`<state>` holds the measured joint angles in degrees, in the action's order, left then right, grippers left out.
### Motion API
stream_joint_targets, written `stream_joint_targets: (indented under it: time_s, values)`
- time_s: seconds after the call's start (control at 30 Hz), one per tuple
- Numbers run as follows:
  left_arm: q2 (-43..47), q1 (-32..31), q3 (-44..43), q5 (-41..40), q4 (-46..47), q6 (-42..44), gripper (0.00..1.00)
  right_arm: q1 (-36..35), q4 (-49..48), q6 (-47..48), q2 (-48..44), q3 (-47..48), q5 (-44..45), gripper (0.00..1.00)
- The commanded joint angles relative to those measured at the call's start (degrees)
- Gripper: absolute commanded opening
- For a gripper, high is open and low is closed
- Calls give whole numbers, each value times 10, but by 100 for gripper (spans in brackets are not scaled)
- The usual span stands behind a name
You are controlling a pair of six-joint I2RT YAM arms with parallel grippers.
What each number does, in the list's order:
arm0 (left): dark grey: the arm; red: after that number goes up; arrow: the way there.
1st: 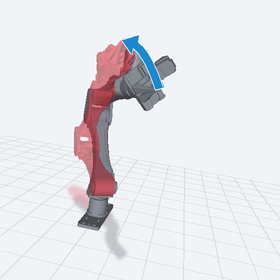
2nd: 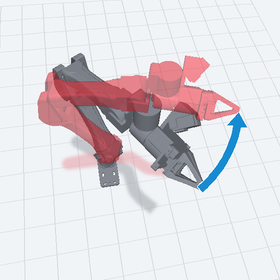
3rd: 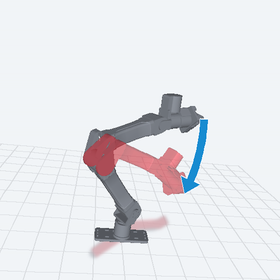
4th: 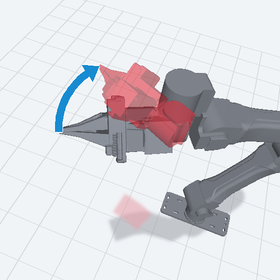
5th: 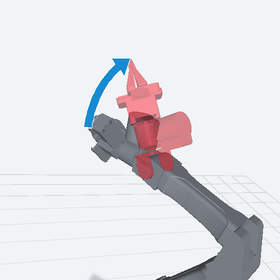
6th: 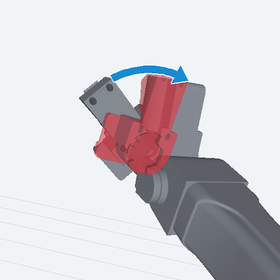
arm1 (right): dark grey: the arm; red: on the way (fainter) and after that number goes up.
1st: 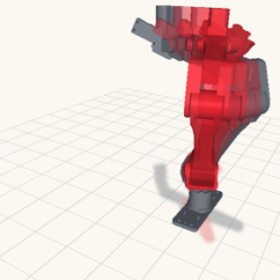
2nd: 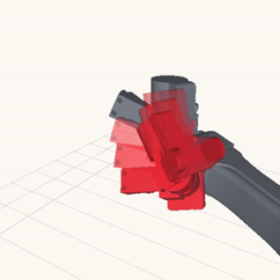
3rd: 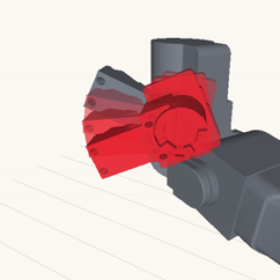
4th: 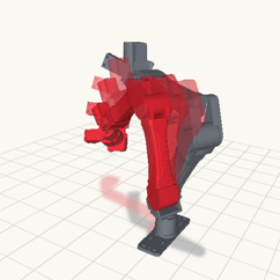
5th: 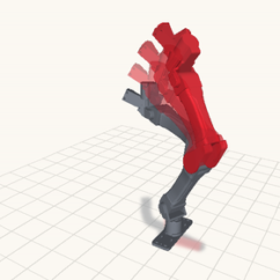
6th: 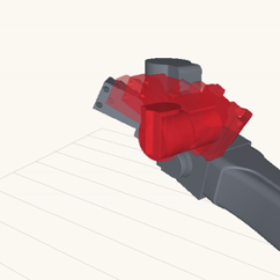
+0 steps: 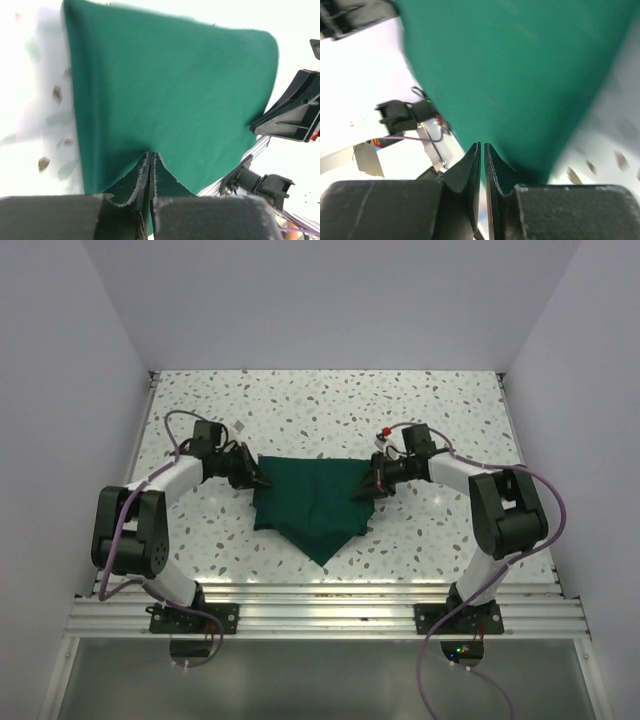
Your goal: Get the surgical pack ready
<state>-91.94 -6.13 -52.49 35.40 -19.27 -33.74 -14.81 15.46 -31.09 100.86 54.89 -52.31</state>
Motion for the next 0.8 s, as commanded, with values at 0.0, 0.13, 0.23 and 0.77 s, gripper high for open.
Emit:
stream_joint_targets:
  time_s: [0.0,0.13,0.23,0.77]
  values:
    - [15,-5,-52,11,67,3,5,-6,-73,-22,-11,70,-50,12]
    - [-12,-17,-66,34,149,-66,7,-14,-137,-85,45,136,-54,12]
    - [-67,-38,-86,57,204,-99,7,-37,-189,-145,109,196,-63,12]
    - [-173,7,-124,43,137,-59,4,21,-318,-247,173,118,-52,9]
